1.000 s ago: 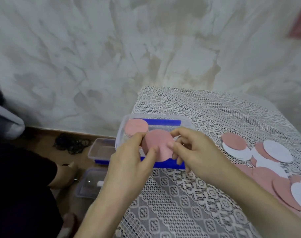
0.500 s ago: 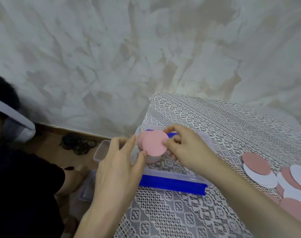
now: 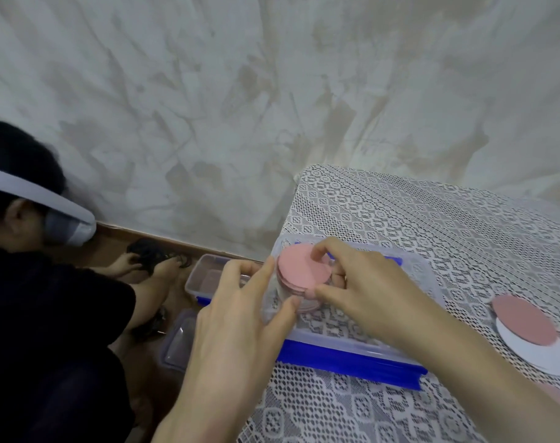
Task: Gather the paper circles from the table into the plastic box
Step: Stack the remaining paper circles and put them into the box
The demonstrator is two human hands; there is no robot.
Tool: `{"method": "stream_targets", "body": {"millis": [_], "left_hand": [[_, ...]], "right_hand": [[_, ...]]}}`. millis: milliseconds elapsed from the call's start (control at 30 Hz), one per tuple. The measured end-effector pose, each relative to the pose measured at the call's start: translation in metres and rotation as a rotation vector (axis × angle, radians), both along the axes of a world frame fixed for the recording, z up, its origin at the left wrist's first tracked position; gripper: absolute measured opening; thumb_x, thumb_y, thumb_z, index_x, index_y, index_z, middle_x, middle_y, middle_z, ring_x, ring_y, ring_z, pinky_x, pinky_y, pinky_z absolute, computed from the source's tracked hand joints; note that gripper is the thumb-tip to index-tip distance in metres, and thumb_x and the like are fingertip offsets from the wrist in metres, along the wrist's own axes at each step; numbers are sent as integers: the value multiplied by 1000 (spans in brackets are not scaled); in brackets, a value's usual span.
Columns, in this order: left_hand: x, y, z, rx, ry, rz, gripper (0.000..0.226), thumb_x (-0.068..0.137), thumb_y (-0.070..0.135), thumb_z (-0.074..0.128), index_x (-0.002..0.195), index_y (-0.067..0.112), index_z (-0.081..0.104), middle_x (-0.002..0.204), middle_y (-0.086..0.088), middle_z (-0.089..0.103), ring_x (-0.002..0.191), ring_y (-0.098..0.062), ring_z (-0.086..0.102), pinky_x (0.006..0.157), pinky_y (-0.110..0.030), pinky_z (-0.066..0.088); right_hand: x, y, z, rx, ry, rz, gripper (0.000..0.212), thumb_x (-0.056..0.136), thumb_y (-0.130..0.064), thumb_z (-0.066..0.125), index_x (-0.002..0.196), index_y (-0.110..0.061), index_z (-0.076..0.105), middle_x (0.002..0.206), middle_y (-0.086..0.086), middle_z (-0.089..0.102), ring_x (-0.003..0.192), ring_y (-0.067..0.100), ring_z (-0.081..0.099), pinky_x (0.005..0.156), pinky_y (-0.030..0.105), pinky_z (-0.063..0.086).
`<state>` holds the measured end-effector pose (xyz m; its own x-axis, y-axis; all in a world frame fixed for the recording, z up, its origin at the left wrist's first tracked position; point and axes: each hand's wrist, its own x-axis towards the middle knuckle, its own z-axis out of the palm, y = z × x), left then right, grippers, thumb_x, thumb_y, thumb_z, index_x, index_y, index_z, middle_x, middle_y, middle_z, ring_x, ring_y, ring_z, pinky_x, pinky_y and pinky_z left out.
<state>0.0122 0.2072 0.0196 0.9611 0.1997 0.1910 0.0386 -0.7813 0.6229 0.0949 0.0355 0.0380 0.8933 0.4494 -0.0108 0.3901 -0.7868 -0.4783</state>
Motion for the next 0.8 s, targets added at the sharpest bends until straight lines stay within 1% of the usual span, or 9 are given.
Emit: {"method": "stream_targets", "body": {"millis": [133,267,367,567,600,633,700,733,800], "left_hand": [[1,1,1,-2,-7,-9,62,91,60,51,149,48,33,114,22,33,96,-2,53,79,-25,48],[3,1,-3,16,-15,-12,63,91,60,52,149,46,33,115,23,33,95,-2,54,80,-31,55],[2,-1,-4,32,-6,-8,64,91,59,52,150,45,33,116,21,34,95,-4,55,79,-32,54],[3,-2,-6,58,-26,17,60,91,57,56,146,41,41,117,17,39,99,-4,53,79,-32,52],[4,-2,-6,67,-24,18,60,90,56,56,146,39,43,117,15,40,100,-6,54,80,-33,51],[4,-3,-5,75,-24,19,60,90,56,57,146,36,44,118,14,42,100,-8,55,80,-34,51],[4,-4,-3,118,-19,28,60,90,55,56,145,33,46,120,12,45,102,-11,57,81,-33,50],[4,-5,-1,168,-21,38,58,91,54,56,143,32,48,121,10,48,104,-13,57,82,-32,47],[3,-9,2,290,-66,47,50,90,47,61,136,29,56,119,5,54,102,-20,58,81,-35,43]], "right_hand": [[11,1,-3,105,94,16,39,86,-40,76,115,-40,51,70,-6,57,61,8,52,61,32,46],[11,-2,-5,69,77,50,40,89,-41,73,120,-39,47,73,-5,56,61,5,50,58,22,37],[9,-2,-5,16,41,73,40,93,-40,68,125,-37,45,72,-5,56,62,3,50,57,20,32],[5,-1,-4,-37,-1,82,44,97,-38,64,135,-33,43,71,-17,45,63,-4,44,56,19,29],[4,-1,-3,-48,-9,85,46,97,-38,64,137,-33,42,73,-18,47,66,-4,46,57,18,31],[2,-2,-1,-61,-15,90,48,97,-38,64,139,-32,42,78,-18,51,71,-4,51,61,20,37],[-3,-3,3,-99,-35,95,51,96,-38,64,141,-31,41,97,-13,64,90,8,62,76,32,49],[-5,-5,4,-133,-67,91,51,96,-39,63,141,-29,40,109,-8,66,100,16,64,82,37,52],[-13,-12,8,-219,-188,84,48,98,-41,59,139,-25,42,124,-1,65,111,25,63,87,44,53]]}}
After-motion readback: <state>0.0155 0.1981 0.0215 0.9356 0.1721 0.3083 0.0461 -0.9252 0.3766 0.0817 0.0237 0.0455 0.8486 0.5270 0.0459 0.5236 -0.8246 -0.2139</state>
